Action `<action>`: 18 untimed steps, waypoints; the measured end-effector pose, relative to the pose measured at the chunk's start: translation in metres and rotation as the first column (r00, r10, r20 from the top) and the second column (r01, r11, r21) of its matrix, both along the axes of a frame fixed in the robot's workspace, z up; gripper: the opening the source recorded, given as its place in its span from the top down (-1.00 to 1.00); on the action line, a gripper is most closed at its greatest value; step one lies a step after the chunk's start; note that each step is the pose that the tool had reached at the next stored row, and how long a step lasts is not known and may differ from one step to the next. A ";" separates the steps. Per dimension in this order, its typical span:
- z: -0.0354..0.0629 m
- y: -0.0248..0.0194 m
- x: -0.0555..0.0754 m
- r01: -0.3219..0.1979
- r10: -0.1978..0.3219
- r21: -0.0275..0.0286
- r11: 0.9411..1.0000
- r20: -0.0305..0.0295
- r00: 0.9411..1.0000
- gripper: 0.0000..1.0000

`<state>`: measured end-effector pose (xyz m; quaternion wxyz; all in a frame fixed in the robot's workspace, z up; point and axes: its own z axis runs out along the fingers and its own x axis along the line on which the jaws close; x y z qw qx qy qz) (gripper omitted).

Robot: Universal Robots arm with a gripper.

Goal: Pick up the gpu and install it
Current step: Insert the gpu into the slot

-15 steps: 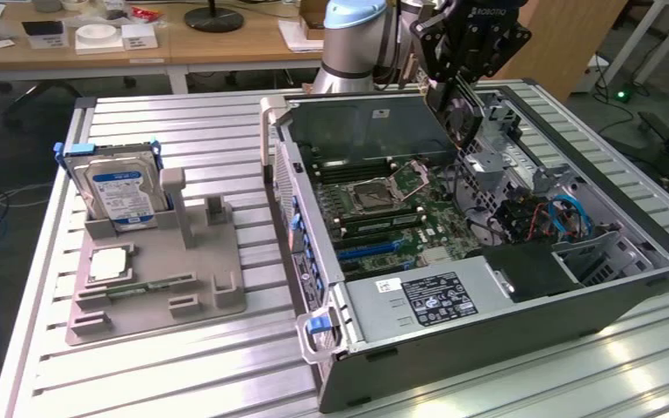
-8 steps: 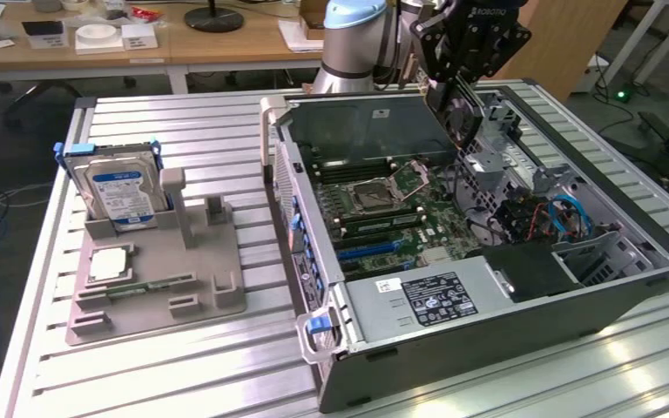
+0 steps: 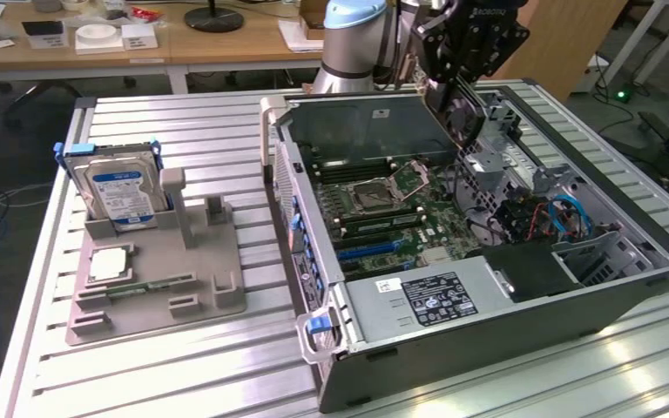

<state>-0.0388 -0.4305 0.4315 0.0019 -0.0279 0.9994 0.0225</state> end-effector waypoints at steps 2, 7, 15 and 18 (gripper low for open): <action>0.0000 -0.0003 0.000 -0.013 0.013 0.000 1.000 0.000 1.000 0.44; -0.0002 -0.0022 0.000 -0.036 0.036 0.000 0.999 0.000 0.999 0.44; -0.0005 -0.0049 0.000 -0.076 0.076 0.000 0.997 0.000 0.997 0.44; -0.0005 -0.0057 0.000 -0.092 0.092 0.000 0.996 0.000 0.996 0.44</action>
